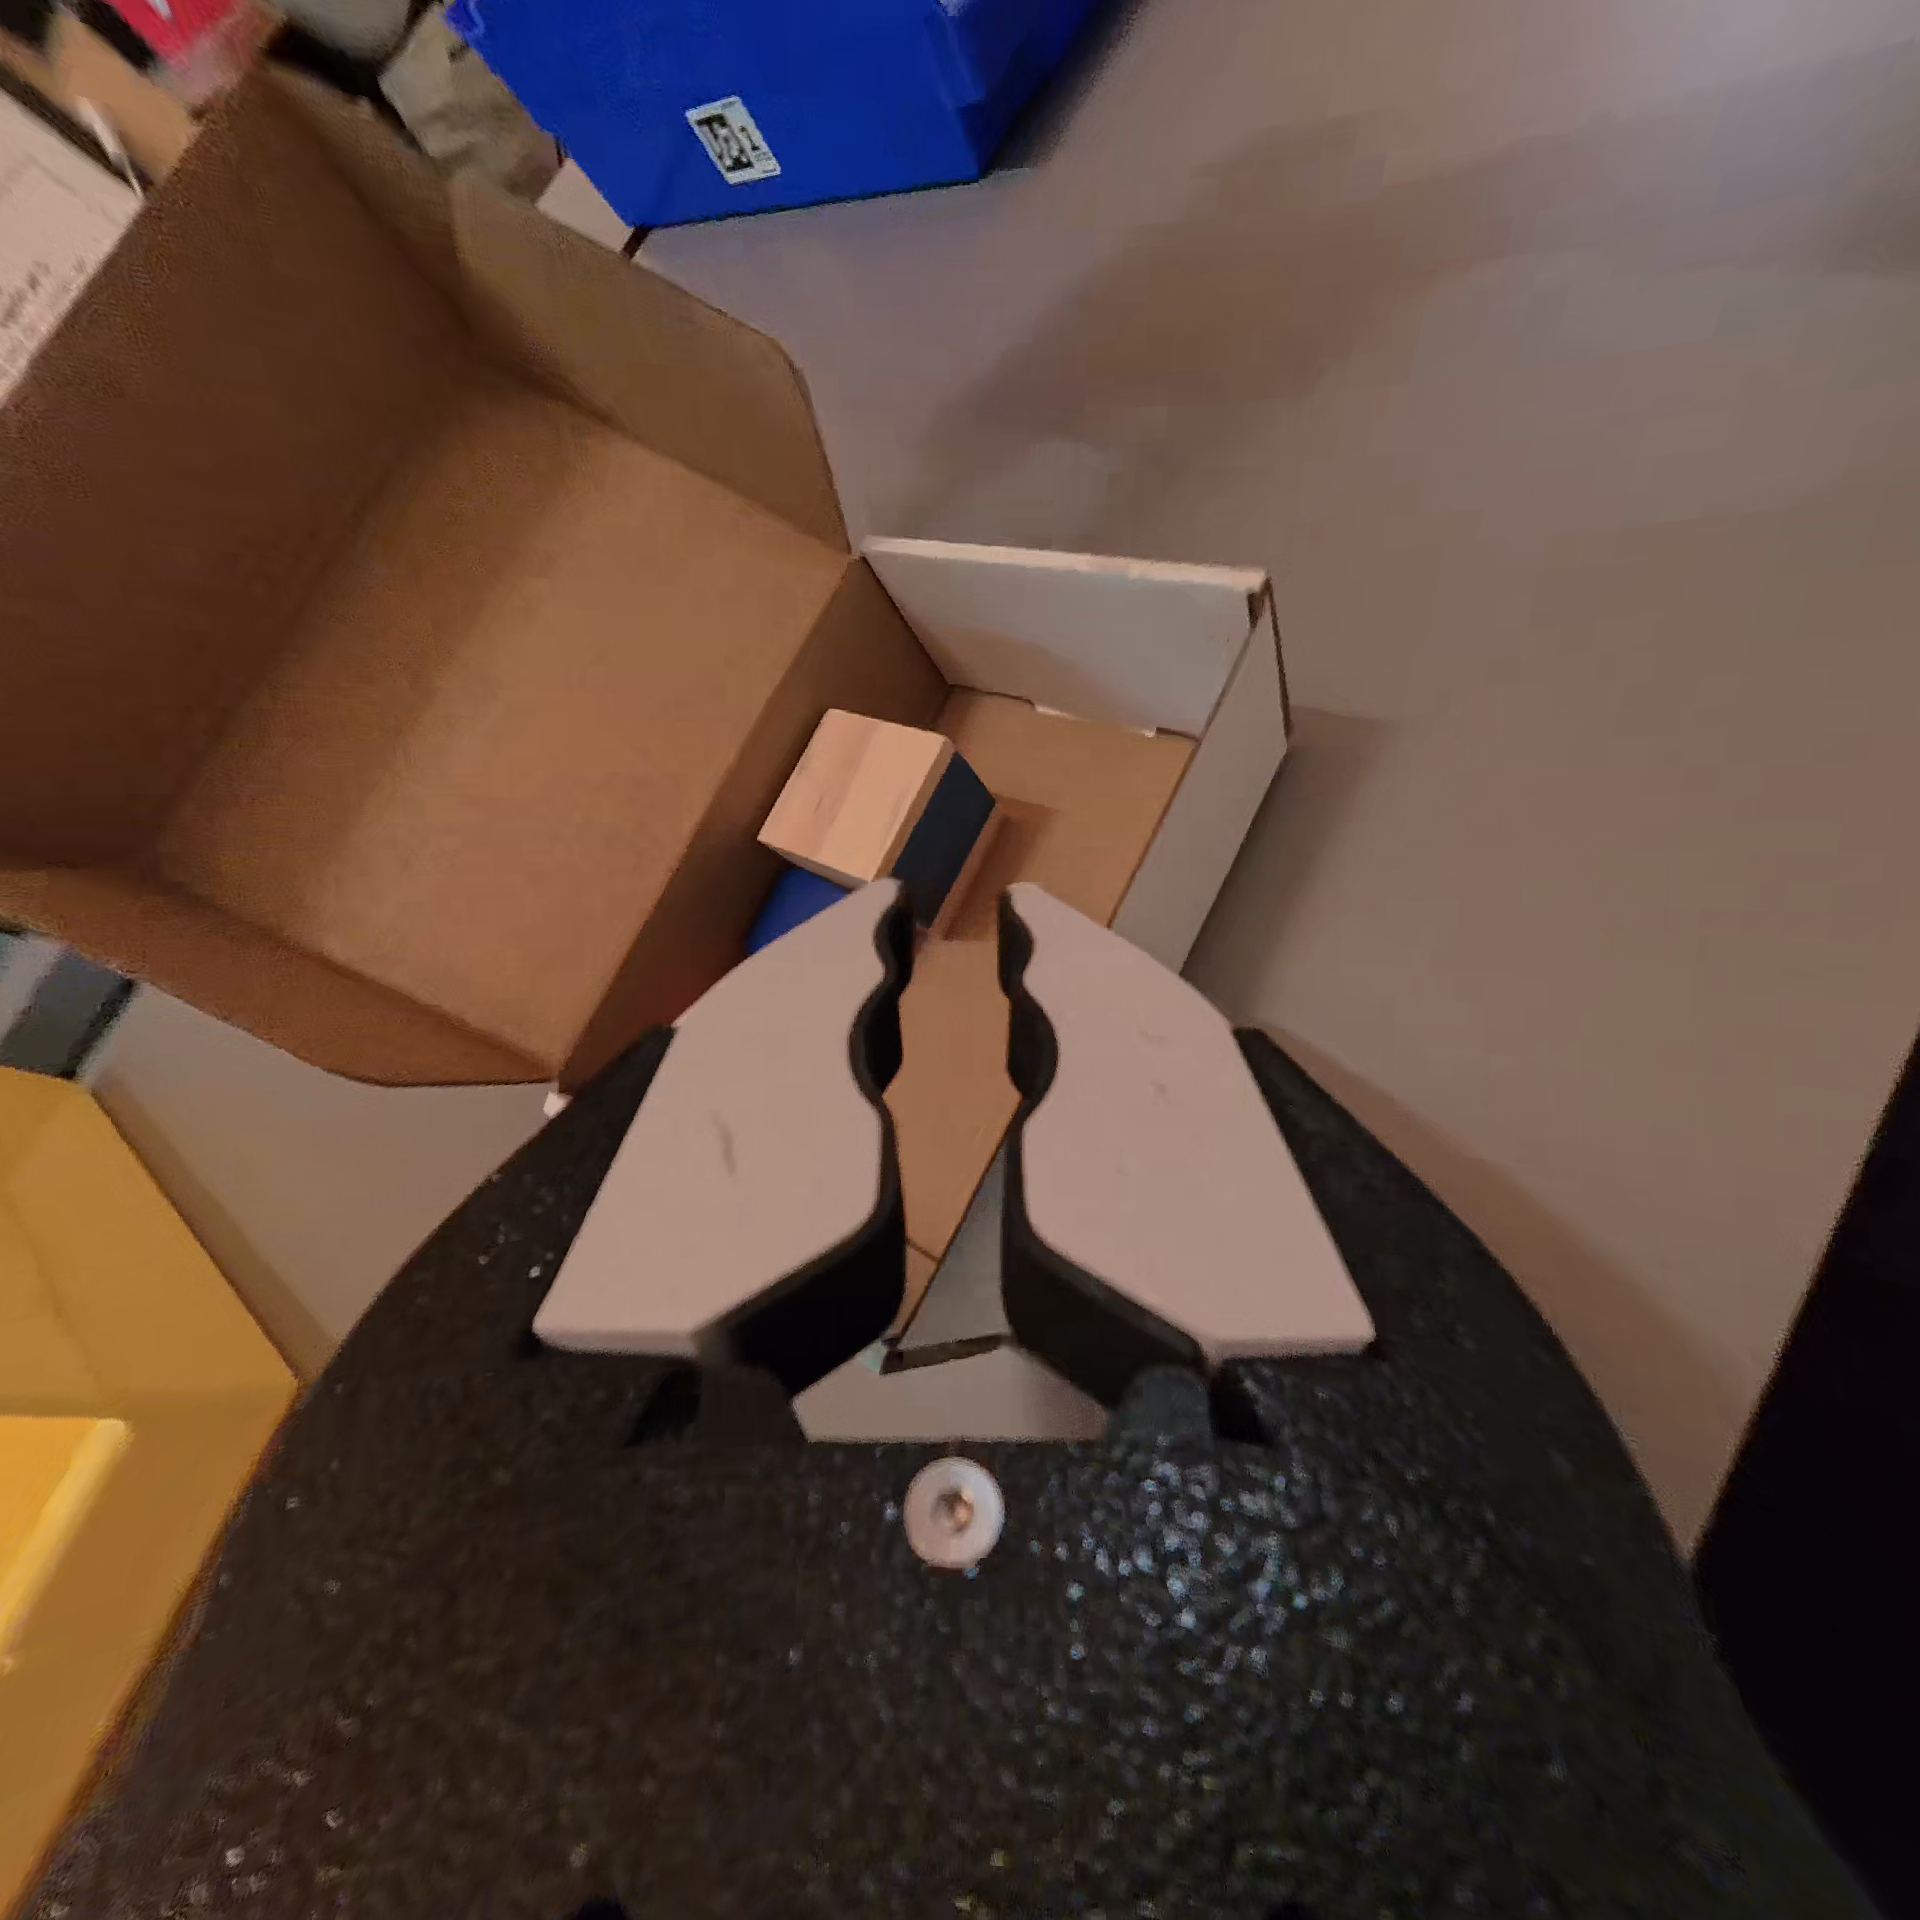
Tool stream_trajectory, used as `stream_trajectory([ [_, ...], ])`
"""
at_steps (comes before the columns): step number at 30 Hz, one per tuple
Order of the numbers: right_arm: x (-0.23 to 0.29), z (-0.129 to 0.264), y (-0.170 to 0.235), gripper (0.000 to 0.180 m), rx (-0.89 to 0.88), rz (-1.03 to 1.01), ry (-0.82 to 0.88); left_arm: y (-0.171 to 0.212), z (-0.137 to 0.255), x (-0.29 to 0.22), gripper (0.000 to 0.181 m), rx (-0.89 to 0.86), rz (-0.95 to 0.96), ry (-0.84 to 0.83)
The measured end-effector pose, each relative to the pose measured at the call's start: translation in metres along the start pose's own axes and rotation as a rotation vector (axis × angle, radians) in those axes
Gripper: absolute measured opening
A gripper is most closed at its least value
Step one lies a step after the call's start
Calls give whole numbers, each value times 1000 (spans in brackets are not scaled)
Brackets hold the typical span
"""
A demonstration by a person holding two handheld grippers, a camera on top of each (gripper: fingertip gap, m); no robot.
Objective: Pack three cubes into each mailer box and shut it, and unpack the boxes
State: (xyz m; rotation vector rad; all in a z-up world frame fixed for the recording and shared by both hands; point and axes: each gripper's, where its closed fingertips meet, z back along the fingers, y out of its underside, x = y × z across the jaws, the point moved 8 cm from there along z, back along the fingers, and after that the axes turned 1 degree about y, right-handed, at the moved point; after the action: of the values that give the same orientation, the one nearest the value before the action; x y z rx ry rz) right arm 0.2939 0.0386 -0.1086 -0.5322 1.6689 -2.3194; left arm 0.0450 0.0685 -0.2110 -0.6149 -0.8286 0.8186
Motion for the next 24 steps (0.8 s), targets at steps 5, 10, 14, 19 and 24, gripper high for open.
stream_trajectory([
  [5,66,45,-21,69,-78,436,360,-21,7,20,40,46,316,142],
  [10,108,61,4,87,-94,617,602,-24,-8,34,61,340,468,285],
  [14,105,62,34,97,-22,594,704,-30,-23,48,68,448,549,234],
  [19,100,65,43,102,81,590,730,-42,-46,55,75,458,826,220],
  [24,103,64,40,119,92,673,805,-31,-59,57,72,524,961,116],
])
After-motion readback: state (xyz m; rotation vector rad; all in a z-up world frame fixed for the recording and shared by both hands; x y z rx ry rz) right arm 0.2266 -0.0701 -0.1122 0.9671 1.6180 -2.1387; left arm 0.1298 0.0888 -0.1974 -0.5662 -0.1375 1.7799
